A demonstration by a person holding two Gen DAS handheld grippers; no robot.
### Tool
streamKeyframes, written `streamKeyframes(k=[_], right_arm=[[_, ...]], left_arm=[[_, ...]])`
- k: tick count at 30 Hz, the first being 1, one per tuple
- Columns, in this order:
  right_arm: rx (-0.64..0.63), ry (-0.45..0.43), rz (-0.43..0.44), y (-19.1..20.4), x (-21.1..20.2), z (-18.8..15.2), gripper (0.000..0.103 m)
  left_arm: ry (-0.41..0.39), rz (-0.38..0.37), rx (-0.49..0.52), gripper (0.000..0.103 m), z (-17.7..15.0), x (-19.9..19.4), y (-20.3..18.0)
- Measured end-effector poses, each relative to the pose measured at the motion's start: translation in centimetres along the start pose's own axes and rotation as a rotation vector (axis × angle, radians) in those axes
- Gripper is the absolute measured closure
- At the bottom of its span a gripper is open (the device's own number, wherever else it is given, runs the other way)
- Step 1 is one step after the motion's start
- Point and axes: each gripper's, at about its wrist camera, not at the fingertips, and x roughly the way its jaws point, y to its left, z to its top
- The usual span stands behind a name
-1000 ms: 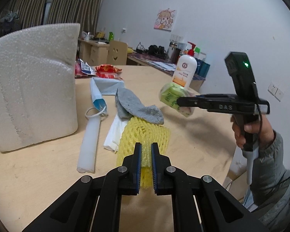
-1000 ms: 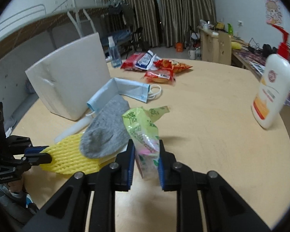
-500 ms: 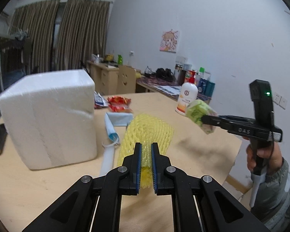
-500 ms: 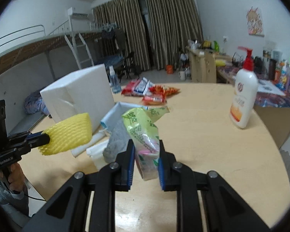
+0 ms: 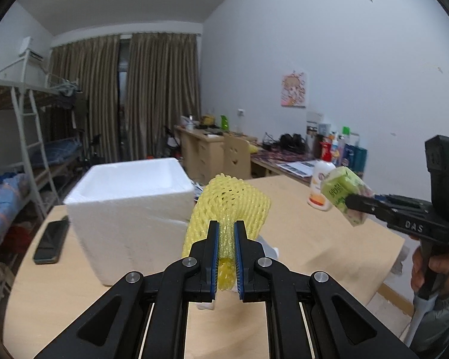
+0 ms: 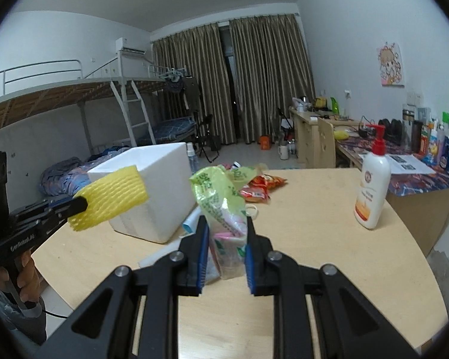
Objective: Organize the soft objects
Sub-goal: 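Lift the net and packet and carry both over the white foam box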
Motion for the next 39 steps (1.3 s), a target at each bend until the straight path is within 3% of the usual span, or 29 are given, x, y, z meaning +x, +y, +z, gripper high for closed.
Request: streamKeyframes(k=[15,23,39], right_arm=[[-0.078,-0.033,0.108,4.6,0.3,1.0,0.078],[-0.129,-0.018,0.158,7.8,1.4,1.0,0.078],[-0.17,-0.002,0.219,10.6,3.7,2.6,0.078]], left_arm=[[-0.089,0.146,-0.03,0.093,1.3,-5.3,2.5],[-0.09,0.22,-0.073,0.093,0.9,-6.7,4.9],[-0.094,0.264,-0.112,0.093,1.4,-7.2,6.8]])
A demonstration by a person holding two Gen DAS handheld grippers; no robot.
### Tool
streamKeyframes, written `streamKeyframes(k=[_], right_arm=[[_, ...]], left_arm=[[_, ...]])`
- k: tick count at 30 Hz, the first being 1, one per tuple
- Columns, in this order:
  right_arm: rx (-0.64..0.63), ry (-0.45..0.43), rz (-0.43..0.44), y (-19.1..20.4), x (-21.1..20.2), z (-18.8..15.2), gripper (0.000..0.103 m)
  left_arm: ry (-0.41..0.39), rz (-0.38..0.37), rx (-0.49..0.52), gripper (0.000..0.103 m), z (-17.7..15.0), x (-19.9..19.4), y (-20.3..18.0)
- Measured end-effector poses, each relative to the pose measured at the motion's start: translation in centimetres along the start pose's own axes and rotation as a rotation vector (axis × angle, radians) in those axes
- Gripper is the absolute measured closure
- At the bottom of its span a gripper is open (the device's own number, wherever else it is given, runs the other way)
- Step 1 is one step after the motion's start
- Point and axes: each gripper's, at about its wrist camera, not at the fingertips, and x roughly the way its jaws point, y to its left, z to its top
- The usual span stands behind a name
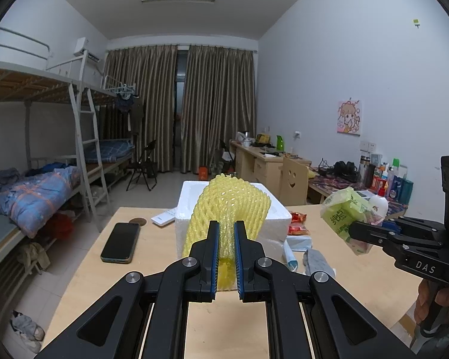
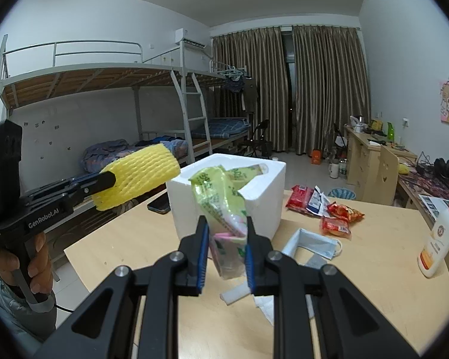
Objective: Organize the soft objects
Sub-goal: 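Lift the net and packet and carry both over the white foam box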
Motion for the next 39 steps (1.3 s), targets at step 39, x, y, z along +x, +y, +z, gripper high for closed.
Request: streamKeyframes(k=[39], right_arm=[[-0.034,0.11,-0.02,-0.7,10.5,7.0,0.078]], left_arm=[[0.086,-0.008,0.027,0.093,6.2,12.8,2.9]])
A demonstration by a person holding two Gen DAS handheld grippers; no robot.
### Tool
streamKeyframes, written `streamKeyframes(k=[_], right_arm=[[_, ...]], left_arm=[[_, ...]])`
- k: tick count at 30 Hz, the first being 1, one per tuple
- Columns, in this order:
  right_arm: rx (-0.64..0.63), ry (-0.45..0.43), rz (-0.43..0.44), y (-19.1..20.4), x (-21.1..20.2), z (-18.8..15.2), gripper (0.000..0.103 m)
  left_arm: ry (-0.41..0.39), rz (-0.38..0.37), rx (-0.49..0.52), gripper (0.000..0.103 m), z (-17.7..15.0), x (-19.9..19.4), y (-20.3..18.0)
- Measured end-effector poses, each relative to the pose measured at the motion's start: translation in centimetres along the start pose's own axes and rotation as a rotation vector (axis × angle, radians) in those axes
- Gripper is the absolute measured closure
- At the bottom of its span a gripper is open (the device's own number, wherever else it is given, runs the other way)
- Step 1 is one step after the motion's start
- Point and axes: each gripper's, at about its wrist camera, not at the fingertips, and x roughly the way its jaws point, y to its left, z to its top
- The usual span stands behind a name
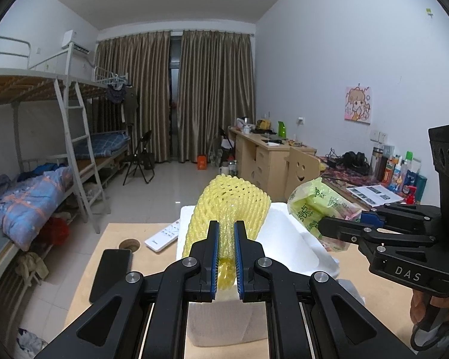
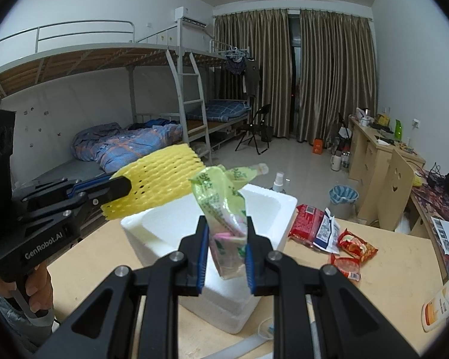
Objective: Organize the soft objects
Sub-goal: 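Lift the net and packet and carry both over the white foam box, then open the left tool to drop the net while the right tool drops the packet into the box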
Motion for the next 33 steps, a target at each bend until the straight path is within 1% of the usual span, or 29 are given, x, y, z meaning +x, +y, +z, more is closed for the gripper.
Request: streamKeyframes(k=[11,22,25,27,28,29,30,31,32,33], right_arm=[[0.013,0.016,-0.016,-0.7,1.4,0.7,0.078],[0.022,0.018,-0.02,-1.5,2.1,0.9,0.078],[0.025,0.018,-0.019,-1.8,2.3,0.8,0.078],[0.024,0.02,-0.021,-1.8,2.4,0.9,0.078],[0.023,0.02,-0.021,-1.8,2.3,0.8,0.078],[0.022,0.021,-0.022,-1.8,2.4,0.9,0.078],[0.021,0.021,-0.023,-1.8,2.4,0.9,0.078],[0.019,0.022,-0.022,-1.8,2.4,0.9,0.078],[0.018,0.024,-0.023,-1.8,2.5,0.8,0.078],[0.014,0.027,-0.026,-1.8,2.5,0.8,0.078]], left_arm=[[0.058,-0.021,-0.003,0.093,0.1,4.6,0.6],[0.086,-0.039,0.011,0.093,0.2,6.8,0.6],[0.088,-0.044,0.022,0.092,0.1,7.2,0.4],[0.08,-0.036,0.018,0.089,0.2,7.2,0.5],[0.079,-0.036,0.017,0.08,0.2,7.3,0.6],[0.079,-0.035,0.017,0.059,0.1,7.3,0.7],[0.082,-0.023,0.014,0.046,0.1,7.3,0.8],[0.083,-0.015,0.01,0.025,0.1,7.3,0.8],[0.085,-0.013,0.005,0.017,0.1,7.3,1.0],[0.076,-0.015,-0.006,0.016,0.1,7.1,1.2]])
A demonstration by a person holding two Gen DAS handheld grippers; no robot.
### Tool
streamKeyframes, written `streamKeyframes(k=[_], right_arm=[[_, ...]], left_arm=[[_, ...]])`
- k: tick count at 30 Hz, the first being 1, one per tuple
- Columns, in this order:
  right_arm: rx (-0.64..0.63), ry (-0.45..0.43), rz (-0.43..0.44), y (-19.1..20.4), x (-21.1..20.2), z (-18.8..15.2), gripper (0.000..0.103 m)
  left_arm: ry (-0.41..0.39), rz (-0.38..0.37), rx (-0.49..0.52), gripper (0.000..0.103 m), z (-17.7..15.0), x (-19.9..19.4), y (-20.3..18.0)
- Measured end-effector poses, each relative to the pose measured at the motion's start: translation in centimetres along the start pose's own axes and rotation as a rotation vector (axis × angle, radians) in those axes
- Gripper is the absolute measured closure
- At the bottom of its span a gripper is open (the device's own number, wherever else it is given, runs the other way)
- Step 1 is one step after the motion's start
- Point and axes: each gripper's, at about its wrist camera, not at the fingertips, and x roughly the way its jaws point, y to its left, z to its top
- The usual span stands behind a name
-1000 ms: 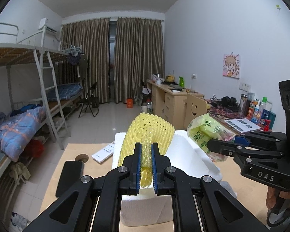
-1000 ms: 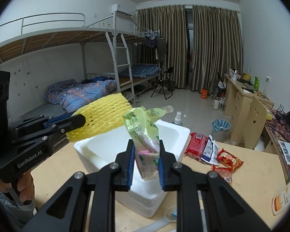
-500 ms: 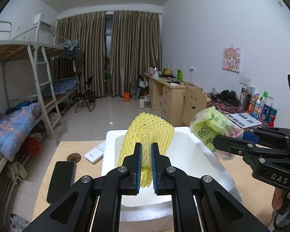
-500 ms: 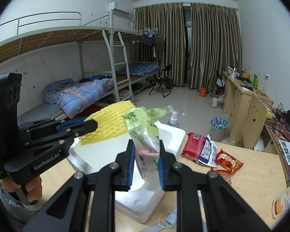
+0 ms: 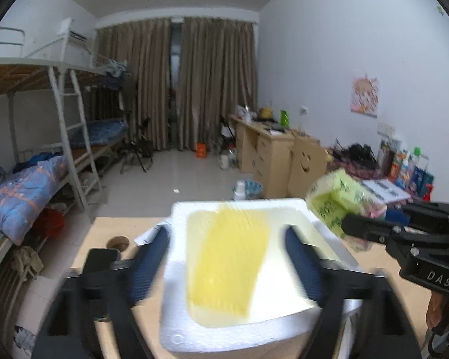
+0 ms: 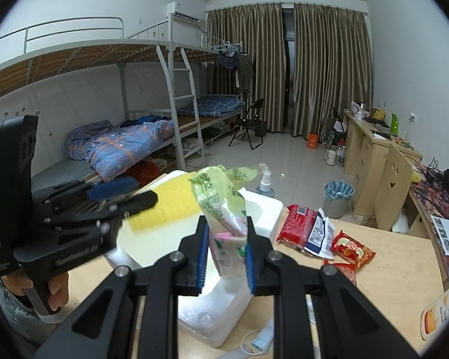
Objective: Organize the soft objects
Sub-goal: 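Open the left tool to drop the net while the right tool drops the packet into the box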
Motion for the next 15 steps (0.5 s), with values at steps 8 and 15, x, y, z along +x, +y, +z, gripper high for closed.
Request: streamKeyframes(k=[8,15], right_arm=[[-0.003,0.007,0.008,0.5,0.5,0.1,0.078],[-0.026,0.021,0.03,1.9,1.9,0.8,0.078]], left_arm=[[-0.07,0.052,-0.03,0.012,0.1,-2.4,1.5],[-0.096,0.081,-0.03,0.011,-0.2,-4.1,2.5]])
